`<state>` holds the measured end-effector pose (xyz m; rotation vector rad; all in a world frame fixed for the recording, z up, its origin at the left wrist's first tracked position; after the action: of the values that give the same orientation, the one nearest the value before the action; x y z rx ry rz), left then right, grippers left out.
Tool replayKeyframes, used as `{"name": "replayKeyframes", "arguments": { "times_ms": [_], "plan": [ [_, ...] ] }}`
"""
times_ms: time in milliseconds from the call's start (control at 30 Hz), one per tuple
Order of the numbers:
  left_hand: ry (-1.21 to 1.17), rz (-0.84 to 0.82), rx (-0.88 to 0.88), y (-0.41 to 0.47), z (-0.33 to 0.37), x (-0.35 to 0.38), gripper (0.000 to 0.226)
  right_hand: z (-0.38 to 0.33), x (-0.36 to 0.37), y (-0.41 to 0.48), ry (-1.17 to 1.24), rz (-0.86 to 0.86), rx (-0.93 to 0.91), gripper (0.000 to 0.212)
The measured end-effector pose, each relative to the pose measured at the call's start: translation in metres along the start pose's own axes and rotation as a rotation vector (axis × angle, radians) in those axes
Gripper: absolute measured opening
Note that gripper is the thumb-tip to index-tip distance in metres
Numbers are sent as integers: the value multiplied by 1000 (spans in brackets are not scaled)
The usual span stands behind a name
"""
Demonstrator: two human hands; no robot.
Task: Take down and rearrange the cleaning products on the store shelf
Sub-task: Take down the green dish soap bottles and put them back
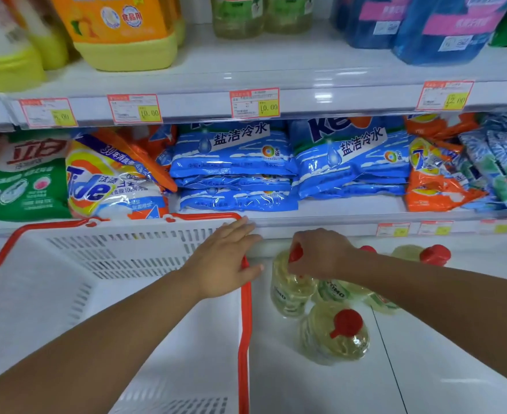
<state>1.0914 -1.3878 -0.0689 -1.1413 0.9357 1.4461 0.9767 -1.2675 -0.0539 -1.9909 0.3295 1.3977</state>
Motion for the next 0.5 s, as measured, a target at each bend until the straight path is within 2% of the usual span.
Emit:
{"name": "replayKeyframes", "arguments": {
  "times_ms": [133,300,433,500],
  "plan": [
    [-52,-63,-6,4,0,-10,89,8,-21,-8,43,58,-30,28],
    [-298,-118,-48,12,16,-20,110,-9,-104,-43,194,247,-174,20],
    [-736,25,-109,19,39,-47,98,-23,-162,-76,307,320,-351,21],
    [-844,125,-149,22,41,-67,96,-26,-184,-86,419,345,-414,21]
  ]
}}
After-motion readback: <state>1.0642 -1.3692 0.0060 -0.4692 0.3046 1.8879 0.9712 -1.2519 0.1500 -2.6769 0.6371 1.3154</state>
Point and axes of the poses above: each hand's wrist, its own y-axis towards the middle knuckle, its own x-axis out of the palm, z = x × y, the point moved 7 cm from there along y, towards the middle knuckle, and after that the axes turned 4 degrees about z, right-handed, at the moved point
